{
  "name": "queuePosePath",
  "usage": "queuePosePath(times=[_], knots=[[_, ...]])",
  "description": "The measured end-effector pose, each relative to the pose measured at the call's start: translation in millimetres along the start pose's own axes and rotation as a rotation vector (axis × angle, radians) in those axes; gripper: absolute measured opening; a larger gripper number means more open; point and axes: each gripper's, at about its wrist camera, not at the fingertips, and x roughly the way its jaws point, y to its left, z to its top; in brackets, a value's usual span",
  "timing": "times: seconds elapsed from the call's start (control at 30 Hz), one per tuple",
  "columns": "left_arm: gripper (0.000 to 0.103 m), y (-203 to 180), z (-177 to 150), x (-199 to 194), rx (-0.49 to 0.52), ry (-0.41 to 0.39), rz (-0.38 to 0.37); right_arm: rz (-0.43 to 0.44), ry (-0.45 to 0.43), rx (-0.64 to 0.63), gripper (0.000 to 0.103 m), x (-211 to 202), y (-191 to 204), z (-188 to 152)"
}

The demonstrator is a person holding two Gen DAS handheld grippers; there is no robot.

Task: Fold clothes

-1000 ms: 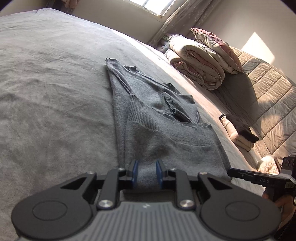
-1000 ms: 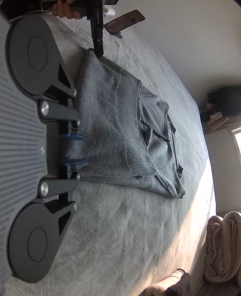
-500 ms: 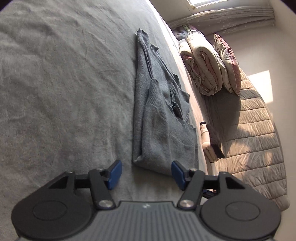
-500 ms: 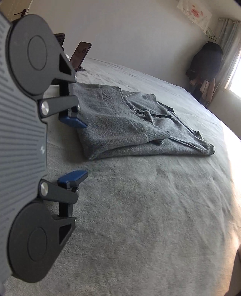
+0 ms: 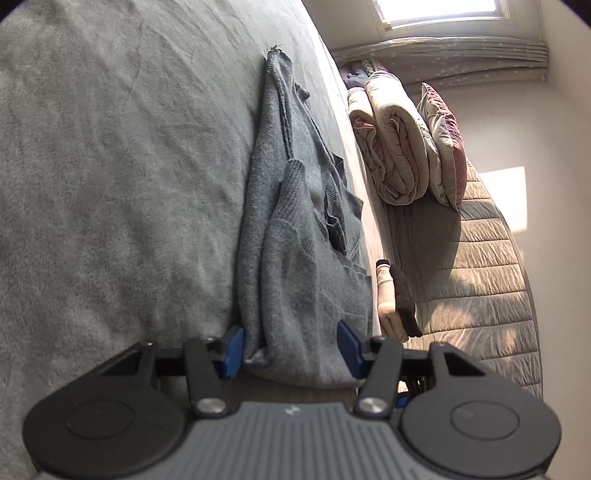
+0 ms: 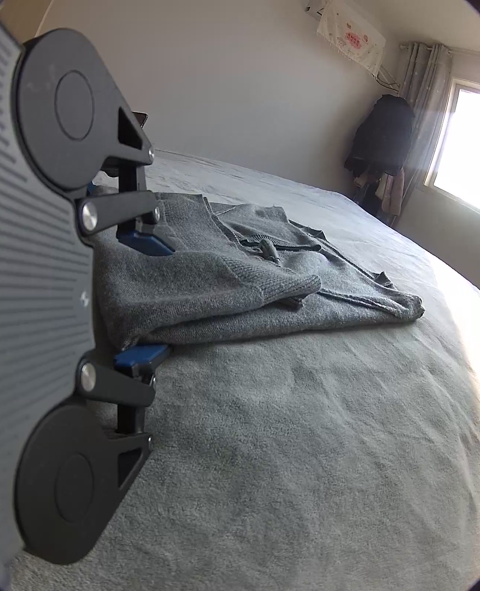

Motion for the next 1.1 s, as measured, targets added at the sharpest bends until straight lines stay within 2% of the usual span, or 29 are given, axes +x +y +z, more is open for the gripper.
queuePosePath(times=[0.07,0.17,0.2,0.23,0.3,0.43,0.6,0.77,1.1], knots=[[0.043,-1,0,3,0.016,-0.006,0.008,0.005,-0.001,-0.011,0.054,5,3,2],[0.022,2,1,7,0.005,-0.010,0.035,0.010,0.007,-0.032,0.040,10,4,5],[0.013,6,3,6,-0.016,-0.013,0.043,0.005,0.017,-0.025,0.019,12,2,7],[0.011,8,3,4,-0.027,-0.022,0.044,0.012,0.032,0.024,0.014,14,-4,10],[0.010,6,0,1,-0.027,-0.046,0.043,0.051,0.037,0.087,0.013,14,-10,14],[0.010,-1,-7,-4,-0.017,-0.057,0.036,0.091,0.042,0.071,0.013,7,2,13],[0.009,-4,-14,-20,-0.052,-0.054,0.016,0.132,0.037,0.079,0.013,-8,10,6],[0.009,-7,-32,-37,-0.060,0.006,0.021,0.115,0.078,0.097,0.013,-18,7,0],[0.010,-7,-81,-59,0.049,0.146,0.070,0.053,0.179,0.043,0.014,-37,-4,-24]])
